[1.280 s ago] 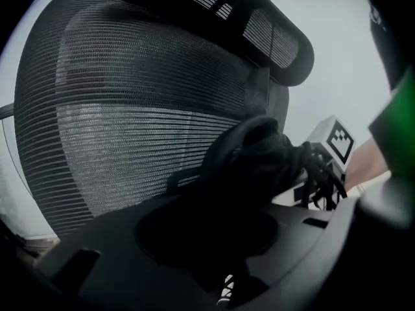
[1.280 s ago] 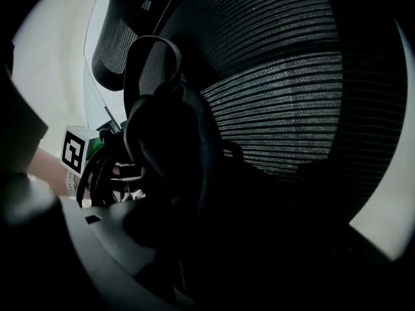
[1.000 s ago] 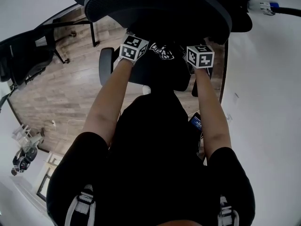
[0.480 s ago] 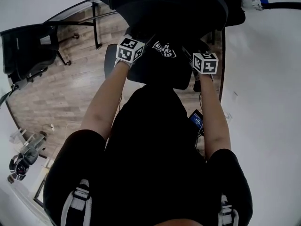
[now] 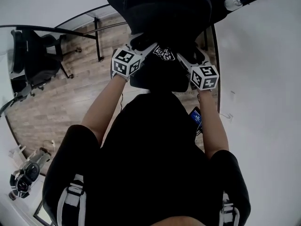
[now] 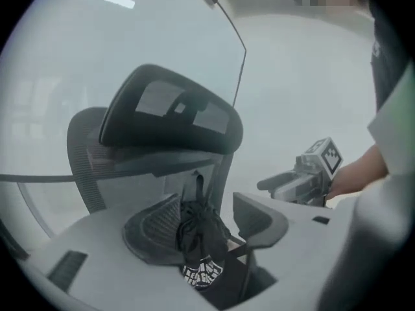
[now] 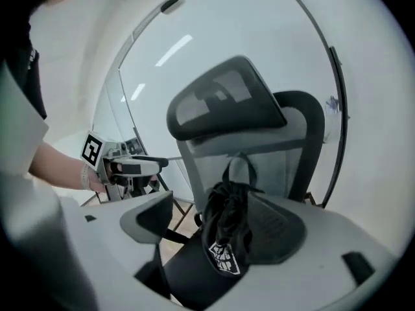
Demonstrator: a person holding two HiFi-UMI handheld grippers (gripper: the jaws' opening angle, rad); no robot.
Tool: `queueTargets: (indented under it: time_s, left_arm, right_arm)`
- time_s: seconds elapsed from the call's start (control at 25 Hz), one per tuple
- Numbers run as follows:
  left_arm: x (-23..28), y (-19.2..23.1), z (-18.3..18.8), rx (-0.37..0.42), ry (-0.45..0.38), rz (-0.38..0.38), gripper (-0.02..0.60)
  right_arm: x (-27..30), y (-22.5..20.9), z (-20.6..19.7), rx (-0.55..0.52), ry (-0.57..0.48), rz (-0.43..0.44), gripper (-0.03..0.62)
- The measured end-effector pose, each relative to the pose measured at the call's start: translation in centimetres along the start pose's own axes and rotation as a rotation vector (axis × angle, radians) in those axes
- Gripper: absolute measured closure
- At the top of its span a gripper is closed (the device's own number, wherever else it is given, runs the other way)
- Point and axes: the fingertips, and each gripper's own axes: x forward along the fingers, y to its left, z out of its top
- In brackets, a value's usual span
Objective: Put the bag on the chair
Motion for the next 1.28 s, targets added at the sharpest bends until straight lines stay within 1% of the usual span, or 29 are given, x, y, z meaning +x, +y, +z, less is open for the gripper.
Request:
queueTargets:
  time_s: [0.12,0.2,0.28,0.32,0.4,0.44,0.6,0.76,0.84,1.0,1.28]
  left_arm:
    - [-3.0,-2.0,2.9,0.012,-0.051,-0.019,0.332]
    - [-4.8,-3.5,5.0,0.012,-0.091,-0.034,0.335]
    - [-6.7,-5.2,7.0,0.033,-0.132,-0.054,0.345]
    - [-7.6,-6.0,8.0,0.052,-0.153,-0.060,0.355]
    - [-9.4,-7.5,9.8,0.104,-0.191,-0.062,0.414]
    - [-10.2,-8.2,10.7,0.130,-0.209,-0.063,0.433]
    - [-13.0,-11.0,13.6,0.197,-0.273,-0.075,0.470]
    - [-14.9,-13.0,15.7,0.222,-0.327,-0.080,0.517]
    - [-15.6,-13.8,16.4,0.236,-0.348,-0.072,0.558]
    - [-17.0,-15.0,17.1,0.270,-0.366,-0.077,0.573]
    - [-18.1,-16.1,17.2,0.259,-0.361,-0.128,0.575]
  right_arm:
    - [-2.9,3.0,3.2,-0.029,-0.083,0.010,0.277]
    - [-4.6,4.7,5.3,-0.079,-0.141,-0.001,0.334]
    - [-6.1,6.2,7.1,-0.131,-0.204,-0.014,0.368]
    - [-6.9,7.1,8.1,-0.151,-0.242,-0.016,0.396]
    - [-8.8,9.0,10.3,-0.179,-0.322,-0.003,0.465]
    - [-9.8,9.9,11.3,-0.190,-0.358,0.005,0.488]
    - [-13.6,13.2,15.0,-0.240,-0.462,0.019,0.592]
    - [-16.2,15.7,16.4,-0.278,-0.498,0.059,0.593]
    - [-17.1,16.6,16.7,-0.292,-0.507,0.074,0.594]
    - [-18.0,18.5,17.0,-0.323,-0.513,0.083,0.594]
    - [-18.4,20.0,17.8,-0.344,-0.520,0.090,0.594]
